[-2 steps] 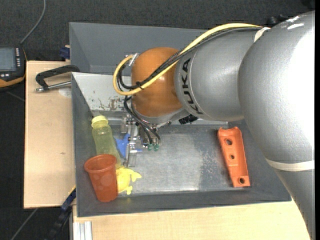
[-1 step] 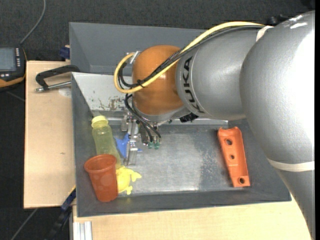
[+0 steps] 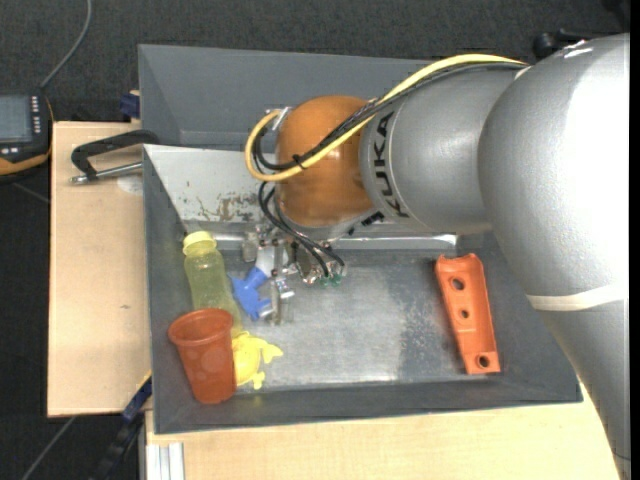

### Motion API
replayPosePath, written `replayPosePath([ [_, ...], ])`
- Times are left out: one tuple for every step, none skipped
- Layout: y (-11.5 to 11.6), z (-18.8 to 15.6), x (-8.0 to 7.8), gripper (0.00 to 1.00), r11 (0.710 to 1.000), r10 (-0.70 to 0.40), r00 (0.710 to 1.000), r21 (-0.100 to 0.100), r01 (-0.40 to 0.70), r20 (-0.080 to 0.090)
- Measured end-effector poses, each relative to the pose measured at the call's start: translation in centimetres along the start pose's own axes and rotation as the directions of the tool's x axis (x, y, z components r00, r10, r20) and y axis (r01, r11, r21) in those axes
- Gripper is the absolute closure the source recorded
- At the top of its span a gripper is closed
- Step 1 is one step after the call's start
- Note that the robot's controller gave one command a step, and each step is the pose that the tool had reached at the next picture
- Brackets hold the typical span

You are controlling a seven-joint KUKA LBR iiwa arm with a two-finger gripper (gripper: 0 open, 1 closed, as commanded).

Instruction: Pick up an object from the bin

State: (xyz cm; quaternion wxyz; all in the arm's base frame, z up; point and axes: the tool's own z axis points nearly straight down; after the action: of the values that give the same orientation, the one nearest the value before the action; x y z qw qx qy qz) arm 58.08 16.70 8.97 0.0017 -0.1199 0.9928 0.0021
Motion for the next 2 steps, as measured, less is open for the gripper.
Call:
replayPosePath([
  [-0.8,2.0,-1.0,0.0,1.0,0.013,1.0,0.0,-0.013,0.0],
  [0.4,1.8,-1.0,0.0,0.969,-0.246,0.969,-0.001,0.246,0.004],
])
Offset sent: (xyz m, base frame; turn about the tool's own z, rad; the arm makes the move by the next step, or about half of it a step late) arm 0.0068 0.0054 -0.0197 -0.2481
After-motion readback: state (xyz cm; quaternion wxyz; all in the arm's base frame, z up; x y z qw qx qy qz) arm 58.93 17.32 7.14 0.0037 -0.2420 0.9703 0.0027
